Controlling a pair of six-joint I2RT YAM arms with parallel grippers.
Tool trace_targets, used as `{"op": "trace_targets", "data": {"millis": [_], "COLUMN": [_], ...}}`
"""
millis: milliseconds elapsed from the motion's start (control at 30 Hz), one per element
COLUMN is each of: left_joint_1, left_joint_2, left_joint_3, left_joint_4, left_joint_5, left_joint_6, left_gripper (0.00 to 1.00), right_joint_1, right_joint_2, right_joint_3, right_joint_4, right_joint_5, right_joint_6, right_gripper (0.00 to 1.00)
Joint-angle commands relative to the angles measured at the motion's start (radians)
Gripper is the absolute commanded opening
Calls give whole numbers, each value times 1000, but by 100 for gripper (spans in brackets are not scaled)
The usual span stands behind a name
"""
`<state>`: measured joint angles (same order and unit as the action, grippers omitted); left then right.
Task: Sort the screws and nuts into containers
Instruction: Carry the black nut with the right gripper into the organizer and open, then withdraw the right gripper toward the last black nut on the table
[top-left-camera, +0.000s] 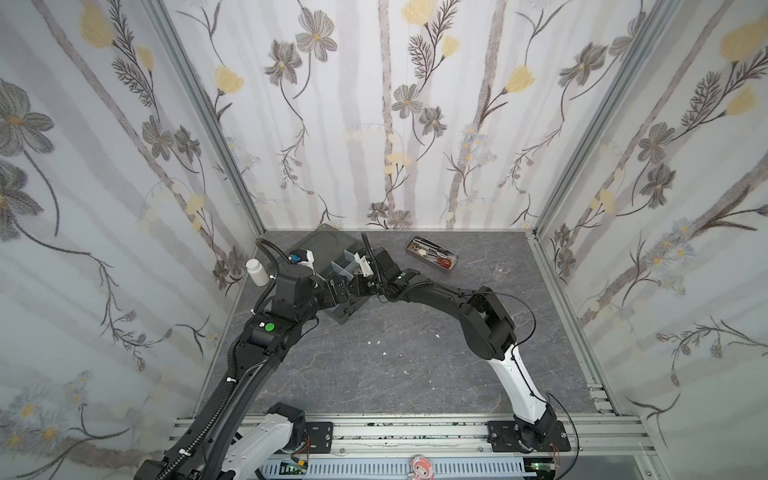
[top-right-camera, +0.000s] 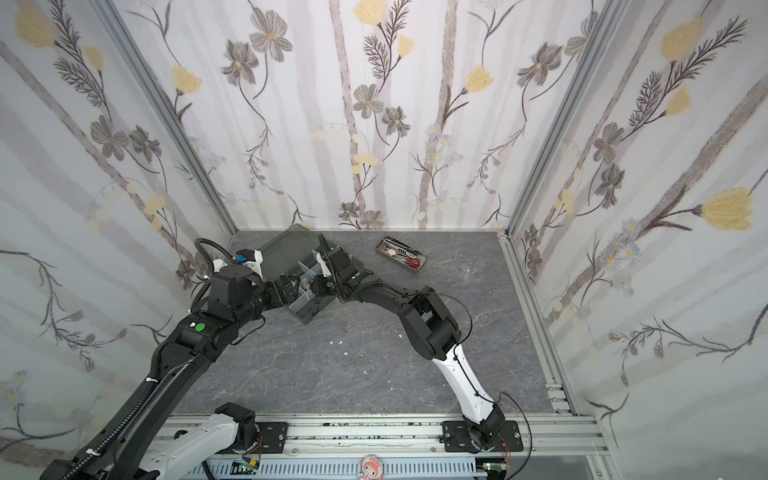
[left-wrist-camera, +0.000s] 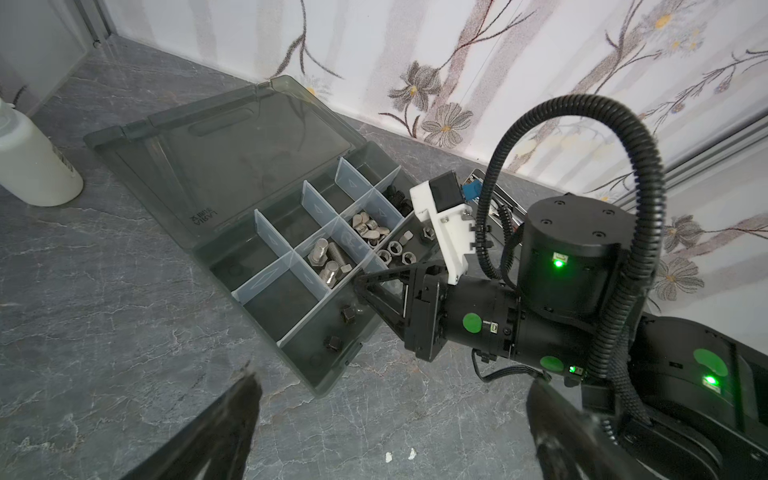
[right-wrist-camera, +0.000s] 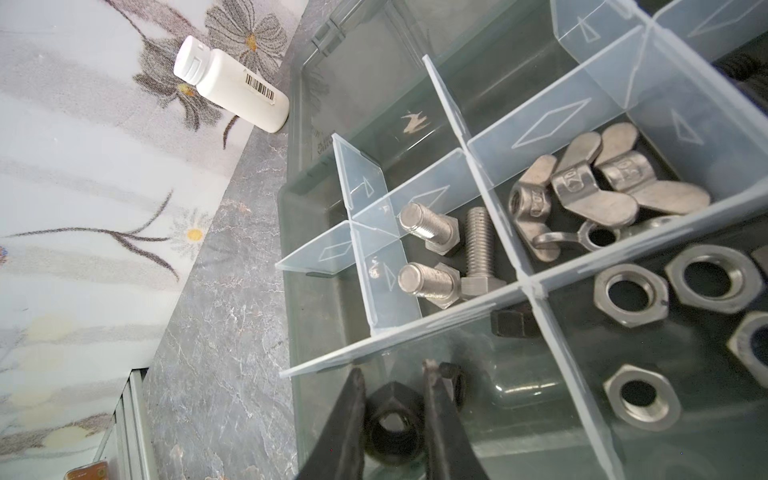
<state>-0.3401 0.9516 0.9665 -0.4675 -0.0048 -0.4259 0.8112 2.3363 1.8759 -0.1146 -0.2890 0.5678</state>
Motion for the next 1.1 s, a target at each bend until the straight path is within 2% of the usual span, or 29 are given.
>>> {"op": "trace_targets", "data": {"millis": [0, 200, 467, 667, 933, 1067], "left_joint_1": [1, 0, -2, -39, -206, -259], "left_joint_2": [8, 16, 53, 122, 299, 365], "left_joint_3": [17, 34, 51, 71, 165, 190], "left_joint_4": [1, -9, -16, 27, 56, 90], "left_joint_5": [8, 20, 60, 87, -8, -25], "left_joint_6": [6, 0, 3, -11, -33, -57], "left_gripper": [100, 100, 100, 100, 100, 100], "right_joint_1": [2, 2, -18, -54, -132, -164], "right_joint_2": [14, -5, -115, -312, -652, -795], "right_joint_3": [10, 11, -20, -245, -625, -732], "right_joint_4": [28, 29, -44, -36, -19, -94], "right_joint_5": [-4, 2, 60, 116, 181, 251], "right_joint_6": [20, 21, -21, -26, -37, -69], "right_gripper": [26, 42, 48, 48, 48, 48]}}
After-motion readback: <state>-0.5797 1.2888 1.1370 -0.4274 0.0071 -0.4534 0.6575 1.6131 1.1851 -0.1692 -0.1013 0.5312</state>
